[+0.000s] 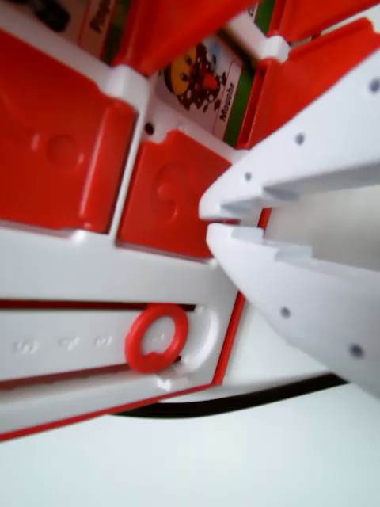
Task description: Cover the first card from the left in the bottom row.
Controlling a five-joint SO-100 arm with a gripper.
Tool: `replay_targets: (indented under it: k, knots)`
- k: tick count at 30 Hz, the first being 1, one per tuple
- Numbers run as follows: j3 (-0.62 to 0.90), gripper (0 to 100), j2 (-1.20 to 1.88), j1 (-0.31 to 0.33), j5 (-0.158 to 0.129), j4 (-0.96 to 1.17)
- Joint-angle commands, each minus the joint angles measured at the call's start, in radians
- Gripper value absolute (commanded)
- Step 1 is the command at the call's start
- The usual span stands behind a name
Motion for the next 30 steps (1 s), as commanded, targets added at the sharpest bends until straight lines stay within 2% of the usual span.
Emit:
replay_targets:
  k: [1,10,14,20,24,30]
  knots:
    - [-0.106,0,0.031,-0.003,-0.005,-0.003]
    - [-0.086,0,0.072,-0.012,-0.006,0.032]
    - [-0.032,0,0.156,-0.021,-0.008,0.038]
    - [0.041,0,0.299,-0.06,0.011,0.077]
    - [0.143,0,0.436,-0.091,0.009,0.104]
    - [0.402,0,0.749,-0.11,0.009,0.155]
